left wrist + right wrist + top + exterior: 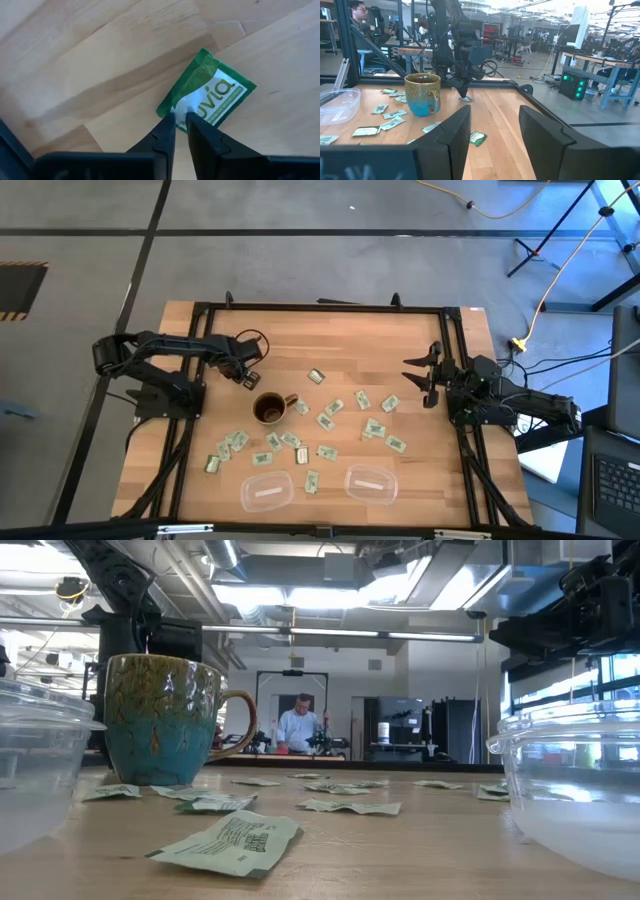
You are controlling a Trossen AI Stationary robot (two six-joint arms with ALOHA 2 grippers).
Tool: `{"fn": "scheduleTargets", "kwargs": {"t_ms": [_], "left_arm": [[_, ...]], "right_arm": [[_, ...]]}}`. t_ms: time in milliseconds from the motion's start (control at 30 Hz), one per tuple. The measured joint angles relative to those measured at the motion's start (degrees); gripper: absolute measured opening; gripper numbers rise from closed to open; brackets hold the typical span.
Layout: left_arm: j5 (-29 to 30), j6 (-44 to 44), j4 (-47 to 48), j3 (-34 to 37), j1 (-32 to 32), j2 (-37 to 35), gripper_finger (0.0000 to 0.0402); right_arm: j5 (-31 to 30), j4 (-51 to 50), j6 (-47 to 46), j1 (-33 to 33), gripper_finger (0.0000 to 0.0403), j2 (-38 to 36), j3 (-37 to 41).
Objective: Pick and place items into bin
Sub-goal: Put the green stevia packet into the left transparent bin
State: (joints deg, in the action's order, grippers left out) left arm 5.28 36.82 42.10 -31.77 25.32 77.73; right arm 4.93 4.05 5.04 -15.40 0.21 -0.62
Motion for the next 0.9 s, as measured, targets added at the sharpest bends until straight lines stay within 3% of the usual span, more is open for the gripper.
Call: {"fn": "scheduleTargets", "kwargs": {"t_ms": [233,367,700,900], "left_arm": [[-0.34,1.21,-0.13,0.00,-0.02,0.00,0.0008],[-0.42,-3.29,-0.11,0.00,-0.04,0.00,0.0006],[0.70,-3.42,0.12,0.04,0.00,0.02,0.0083],[-1.78,-0.56,-0.41,-0.05,0.67,0.93,0.0099]], "right_arm": [[0.00,-0.01,0.00,0.00,0.0171,0.00,-0.02],[0.00,-0.02,0.00,-0.02,0.0171,0.00,-0.02],[0.00,-0.07,0.00,-0.01,0.0171,0.00,-0.02],[0.00,-0.07,0.00,-0.01,0.0171,0.00,-0.02]]}}
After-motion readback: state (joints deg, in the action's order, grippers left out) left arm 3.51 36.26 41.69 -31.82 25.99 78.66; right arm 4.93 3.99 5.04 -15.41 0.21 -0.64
